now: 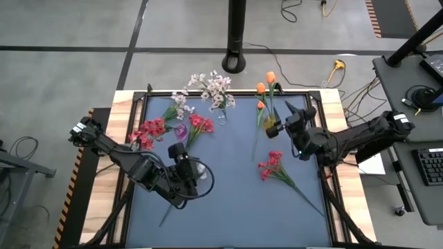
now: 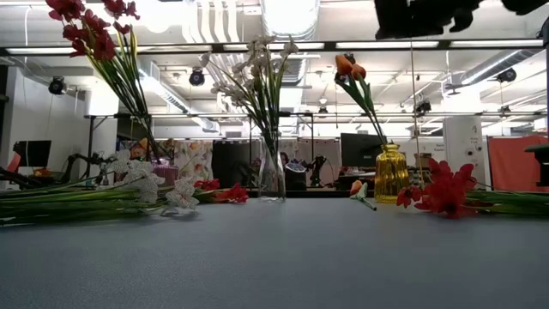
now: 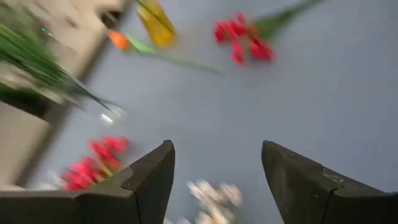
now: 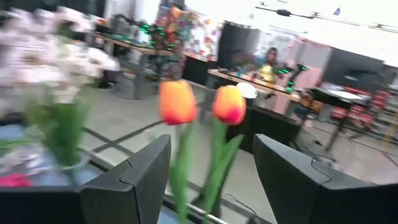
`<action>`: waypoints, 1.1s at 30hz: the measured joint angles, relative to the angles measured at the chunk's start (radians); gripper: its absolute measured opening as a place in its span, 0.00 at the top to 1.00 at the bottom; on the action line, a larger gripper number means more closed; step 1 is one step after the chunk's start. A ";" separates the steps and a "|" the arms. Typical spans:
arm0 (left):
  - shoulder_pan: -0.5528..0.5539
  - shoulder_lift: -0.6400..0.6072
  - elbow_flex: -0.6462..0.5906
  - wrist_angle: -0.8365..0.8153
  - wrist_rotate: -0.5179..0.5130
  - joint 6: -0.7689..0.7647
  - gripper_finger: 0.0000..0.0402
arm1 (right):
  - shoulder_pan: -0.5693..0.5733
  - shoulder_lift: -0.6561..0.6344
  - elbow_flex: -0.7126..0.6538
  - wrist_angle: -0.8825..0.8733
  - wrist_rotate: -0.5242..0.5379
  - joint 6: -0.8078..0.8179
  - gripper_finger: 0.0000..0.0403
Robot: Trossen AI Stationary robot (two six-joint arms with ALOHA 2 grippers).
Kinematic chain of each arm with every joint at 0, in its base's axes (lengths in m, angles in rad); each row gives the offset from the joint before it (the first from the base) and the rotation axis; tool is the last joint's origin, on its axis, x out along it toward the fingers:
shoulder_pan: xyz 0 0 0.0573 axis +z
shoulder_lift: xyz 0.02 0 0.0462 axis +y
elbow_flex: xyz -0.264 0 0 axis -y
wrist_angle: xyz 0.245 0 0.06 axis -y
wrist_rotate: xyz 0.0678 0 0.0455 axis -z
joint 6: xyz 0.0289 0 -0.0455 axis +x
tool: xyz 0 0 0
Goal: Sort flowers into vase by color
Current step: Put the white flower into the transparent vase
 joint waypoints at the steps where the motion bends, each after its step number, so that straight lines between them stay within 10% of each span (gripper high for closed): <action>1: -0.003 0.000 -0.007 -0.002 0.044 -0.020 0.44 | 0.025 0.000 0.001 0.000 -0.003 0.000 0.45; 10: -0.043 0.000 -0.074 -0.001 0.236 -0.219 0.44 | 0.219 0.001 0.009 -0.073 -0.061 0.107 0.45; 21: -0.074 0.000 -0.123 0.001 0.280 -0.437 0.44 | 0.189 0.013 0.099 -0.459 -0.669 0.487 0.45; 33: -0.112 0.049 -0.253 0.002 0.464 -0.705 0.44 | 0.167 0.019 0.175 -0.684 -0.687 0.524 0.45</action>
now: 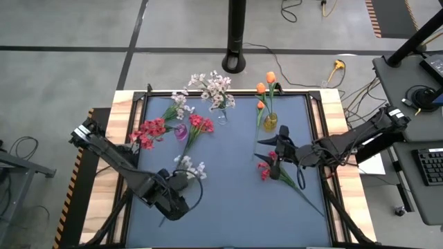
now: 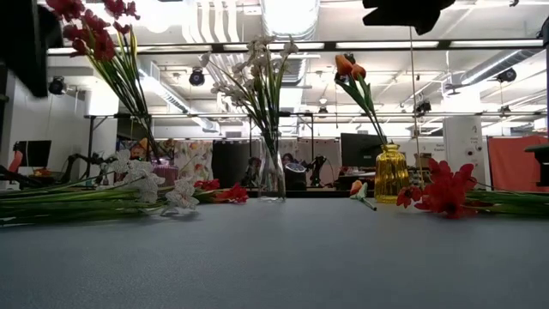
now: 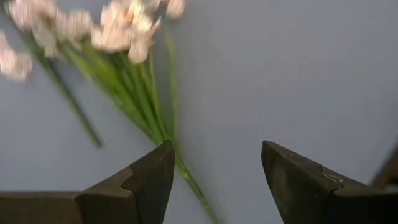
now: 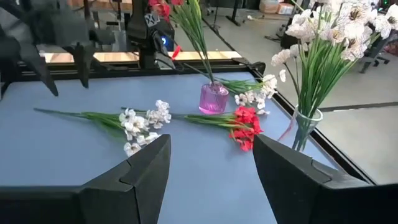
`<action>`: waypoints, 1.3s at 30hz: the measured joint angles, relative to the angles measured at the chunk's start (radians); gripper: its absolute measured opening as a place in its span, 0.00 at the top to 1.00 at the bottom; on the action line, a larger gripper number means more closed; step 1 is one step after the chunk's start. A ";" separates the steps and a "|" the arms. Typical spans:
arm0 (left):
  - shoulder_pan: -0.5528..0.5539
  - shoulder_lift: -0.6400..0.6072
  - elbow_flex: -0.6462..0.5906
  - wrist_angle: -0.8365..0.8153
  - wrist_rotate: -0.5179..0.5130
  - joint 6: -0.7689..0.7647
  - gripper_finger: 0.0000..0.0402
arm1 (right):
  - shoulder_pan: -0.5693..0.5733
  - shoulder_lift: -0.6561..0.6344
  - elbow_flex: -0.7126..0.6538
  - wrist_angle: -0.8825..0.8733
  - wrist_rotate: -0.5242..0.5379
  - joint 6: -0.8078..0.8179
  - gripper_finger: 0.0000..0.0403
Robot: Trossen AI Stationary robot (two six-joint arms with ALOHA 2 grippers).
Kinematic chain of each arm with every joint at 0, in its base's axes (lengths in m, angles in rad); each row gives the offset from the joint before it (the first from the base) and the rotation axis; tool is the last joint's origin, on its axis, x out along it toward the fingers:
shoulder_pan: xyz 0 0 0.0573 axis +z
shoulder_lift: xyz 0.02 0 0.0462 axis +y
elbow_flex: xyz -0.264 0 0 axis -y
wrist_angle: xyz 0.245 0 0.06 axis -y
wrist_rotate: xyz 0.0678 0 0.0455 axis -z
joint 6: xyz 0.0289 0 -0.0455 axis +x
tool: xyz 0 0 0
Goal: Sort flowers into vase by color
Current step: Put the white flower into the transparent vase
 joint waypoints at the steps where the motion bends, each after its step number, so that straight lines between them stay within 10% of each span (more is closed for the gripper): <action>1: -0.002 0.011 -0.007 0.000 0.005 -0.018 0.44 | 0.000 0.000 0.000 0.001 0.000 -0.002 0.45; 19: -0.013 0.274 -0.028 -0.027 0.166 -0.177 0.49 | -0.011 -0.001 0.000 0.007 0.000 -0.055 0.45; 39: -0.012 0.283 -0.024 -0.011 0.166 -0.207 0.97 | -0.022 -0.001 0.000 0.011 0.000 -0.091 0.45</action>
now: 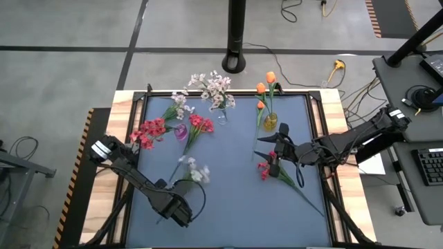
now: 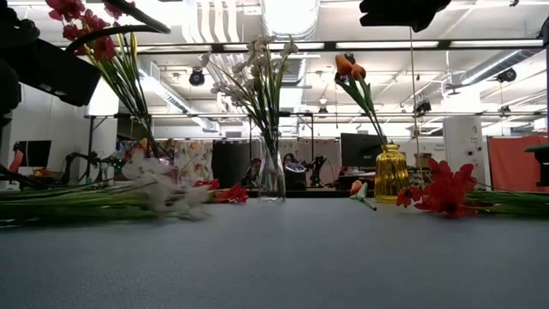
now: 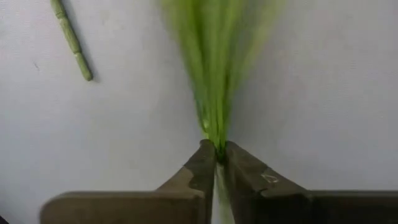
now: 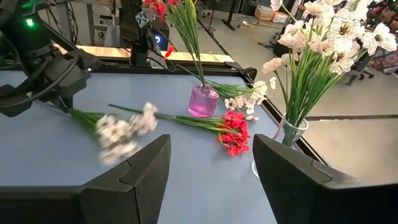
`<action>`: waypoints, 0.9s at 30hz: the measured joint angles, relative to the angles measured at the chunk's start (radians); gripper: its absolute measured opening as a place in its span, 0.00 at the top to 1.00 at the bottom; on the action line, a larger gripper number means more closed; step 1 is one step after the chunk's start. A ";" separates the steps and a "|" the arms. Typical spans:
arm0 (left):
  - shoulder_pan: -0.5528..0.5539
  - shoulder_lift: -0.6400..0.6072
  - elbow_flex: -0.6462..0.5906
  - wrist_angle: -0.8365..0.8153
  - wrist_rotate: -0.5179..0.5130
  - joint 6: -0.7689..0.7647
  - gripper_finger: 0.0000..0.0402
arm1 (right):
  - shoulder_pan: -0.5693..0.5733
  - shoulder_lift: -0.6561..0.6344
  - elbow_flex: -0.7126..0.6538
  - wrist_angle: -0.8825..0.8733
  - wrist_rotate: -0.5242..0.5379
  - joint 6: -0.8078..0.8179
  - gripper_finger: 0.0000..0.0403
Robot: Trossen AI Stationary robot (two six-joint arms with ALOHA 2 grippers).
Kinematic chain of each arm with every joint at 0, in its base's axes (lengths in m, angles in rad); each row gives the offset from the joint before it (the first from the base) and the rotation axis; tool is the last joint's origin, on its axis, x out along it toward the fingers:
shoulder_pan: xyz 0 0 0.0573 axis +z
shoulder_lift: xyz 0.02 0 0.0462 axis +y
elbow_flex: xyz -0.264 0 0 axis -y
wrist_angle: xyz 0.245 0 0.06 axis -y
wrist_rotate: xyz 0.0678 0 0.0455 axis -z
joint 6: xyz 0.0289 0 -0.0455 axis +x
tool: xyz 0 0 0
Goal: Sort flowers into vase by color
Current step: Put the white flower into the transparent vase
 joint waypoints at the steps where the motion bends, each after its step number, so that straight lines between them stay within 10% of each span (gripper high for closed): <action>1: 0.000 -0.001 0.000 0.000 0.000 0.000 0.98 | 0.000 0.000 0.000 0.000 0.000 0.000 0.45; 14: 0.001 -0.053 0.142 -0.047 -0.136 0.142 1.00 | 0.000 0.000 0.000 -0.006 -0.001 -0.022 0.45; 27: 0.001 -0.241 0.221 0.058 -0.678 0.521 1.00 | 0.001 -0.013 0.000 -0.139 -0.003 0.046 0.45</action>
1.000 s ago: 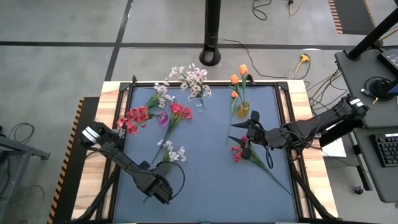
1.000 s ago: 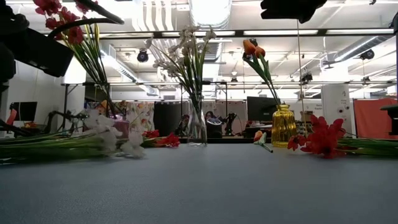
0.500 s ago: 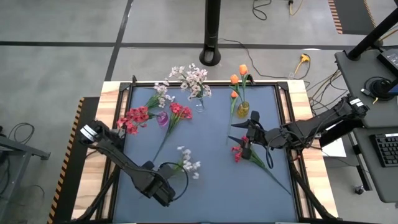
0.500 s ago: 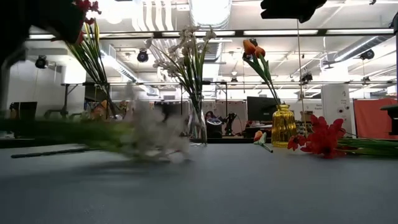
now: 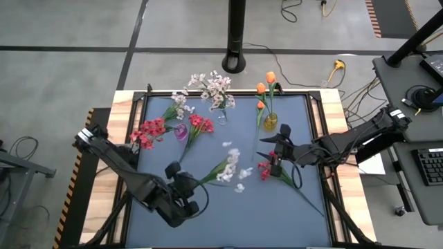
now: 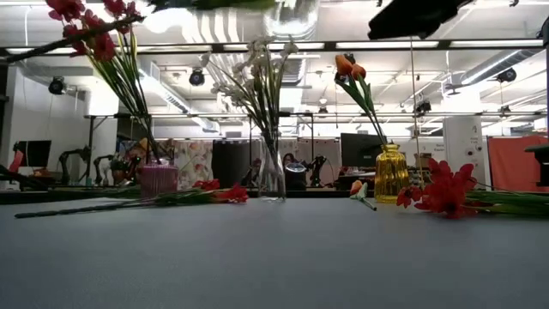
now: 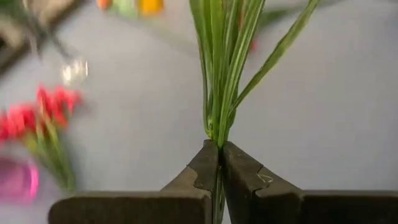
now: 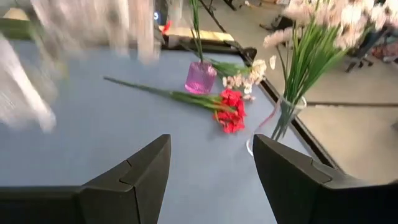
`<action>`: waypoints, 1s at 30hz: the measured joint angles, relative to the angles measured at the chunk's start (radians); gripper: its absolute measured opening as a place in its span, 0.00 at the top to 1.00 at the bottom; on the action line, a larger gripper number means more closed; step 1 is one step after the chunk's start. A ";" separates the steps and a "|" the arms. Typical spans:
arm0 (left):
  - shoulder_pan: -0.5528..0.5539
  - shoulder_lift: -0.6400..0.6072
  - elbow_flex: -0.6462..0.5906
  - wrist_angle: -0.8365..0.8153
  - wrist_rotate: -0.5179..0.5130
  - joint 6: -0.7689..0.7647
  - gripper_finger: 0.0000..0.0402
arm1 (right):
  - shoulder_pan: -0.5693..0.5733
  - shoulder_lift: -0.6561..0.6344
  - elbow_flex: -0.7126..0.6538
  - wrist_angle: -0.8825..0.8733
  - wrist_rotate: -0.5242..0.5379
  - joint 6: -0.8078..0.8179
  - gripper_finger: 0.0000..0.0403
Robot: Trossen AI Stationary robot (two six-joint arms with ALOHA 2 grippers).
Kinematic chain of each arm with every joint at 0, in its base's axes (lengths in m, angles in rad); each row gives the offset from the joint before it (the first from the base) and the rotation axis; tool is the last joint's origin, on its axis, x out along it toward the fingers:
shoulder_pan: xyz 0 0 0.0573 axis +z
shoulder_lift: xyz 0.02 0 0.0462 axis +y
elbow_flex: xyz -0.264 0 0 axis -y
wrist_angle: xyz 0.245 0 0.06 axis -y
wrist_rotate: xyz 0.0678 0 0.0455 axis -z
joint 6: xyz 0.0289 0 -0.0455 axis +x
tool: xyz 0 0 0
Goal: Sort flowers into vase by color
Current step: Put the white flower into the transparent vase
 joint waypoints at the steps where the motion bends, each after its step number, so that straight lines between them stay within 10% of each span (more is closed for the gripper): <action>1: 0.000 -0.015 -0.006 0.035 -0.028 0.048 1.00 | 0.000 0.000 0.000 -0.018 0.000 0.013 0.45; 12: 0.023 -0.071 -0.024 0.422 -0.136 0.657 1.00 | 0.000 0.010 -0.033 -0.048 -0.028 0.116 0.45; 19: 0.081 -0.075 -0.070 0.543 -0.136 0.880 1.00 | 0.002 0.057 -0.156 0.234 -0.055 0.033 0.45; 30: 0.209 -0.098 -0.381 1.211 0.077 1.135 1.00 | 0.002 0.266 -0.247 0.847 -0.216 -0.191 0.45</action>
